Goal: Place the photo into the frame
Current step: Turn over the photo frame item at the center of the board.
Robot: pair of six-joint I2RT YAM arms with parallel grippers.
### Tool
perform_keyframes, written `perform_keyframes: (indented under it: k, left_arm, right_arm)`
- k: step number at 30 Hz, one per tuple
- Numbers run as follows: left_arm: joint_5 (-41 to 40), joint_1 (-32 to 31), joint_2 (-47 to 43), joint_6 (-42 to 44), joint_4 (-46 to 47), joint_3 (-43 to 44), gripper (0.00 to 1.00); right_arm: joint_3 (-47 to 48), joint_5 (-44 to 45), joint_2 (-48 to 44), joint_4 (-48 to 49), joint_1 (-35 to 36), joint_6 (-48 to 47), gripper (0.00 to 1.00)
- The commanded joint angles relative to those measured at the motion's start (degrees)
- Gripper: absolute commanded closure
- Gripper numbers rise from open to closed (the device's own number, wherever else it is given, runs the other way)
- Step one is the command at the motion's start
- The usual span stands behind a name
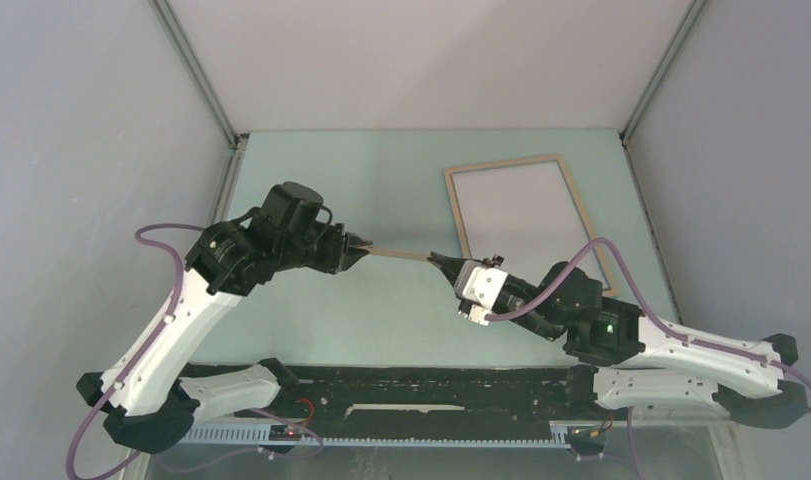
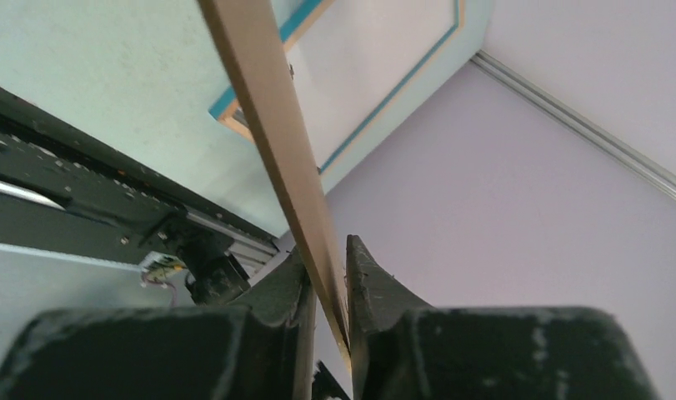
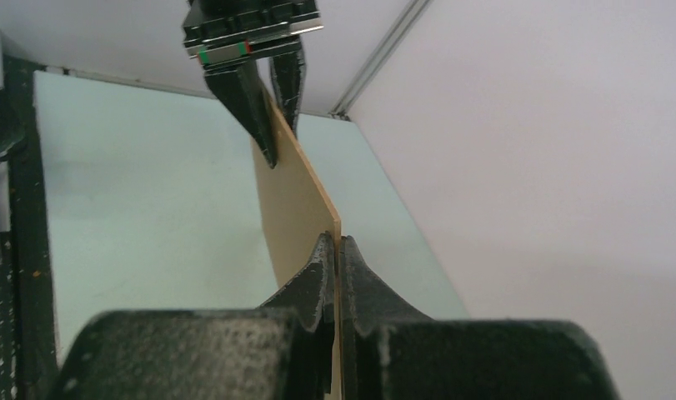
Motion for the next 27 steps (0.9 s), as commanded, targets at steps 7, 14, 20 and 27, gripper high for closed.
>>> perform_keyframes:
  k: [7, 14, 20, 27]
  left_arm:
    - [-4.9, 0.3, -5.2, 23.0, 5.4, -7.2, 1.0]
    - [-9.8, 0.2, -9.9, 41.7, 13.3, -10.4, 1.0]
    - [-15.8, 0.2, -12.8, 56.8, 18.1, -13.4, 1.0]
    - [-17.6, 0.5, -15.0, 66.7, 30.8, -14.6, 1.0]
  right_arm:
    - [-1.2, 9.9, 2.2, 2.6, 6.1, 2.6, 0.64]
    - [6.5, 11.5, 2.8, -6.9, 3.9, 18.4, 0.21]
    - [13.8, 5.2, 2.6, -14.3, 3.6, 27.8, 0.02]
    - [14.2, -0.7, 1.4, -12.8, 2.4, 31.8, 0.0]
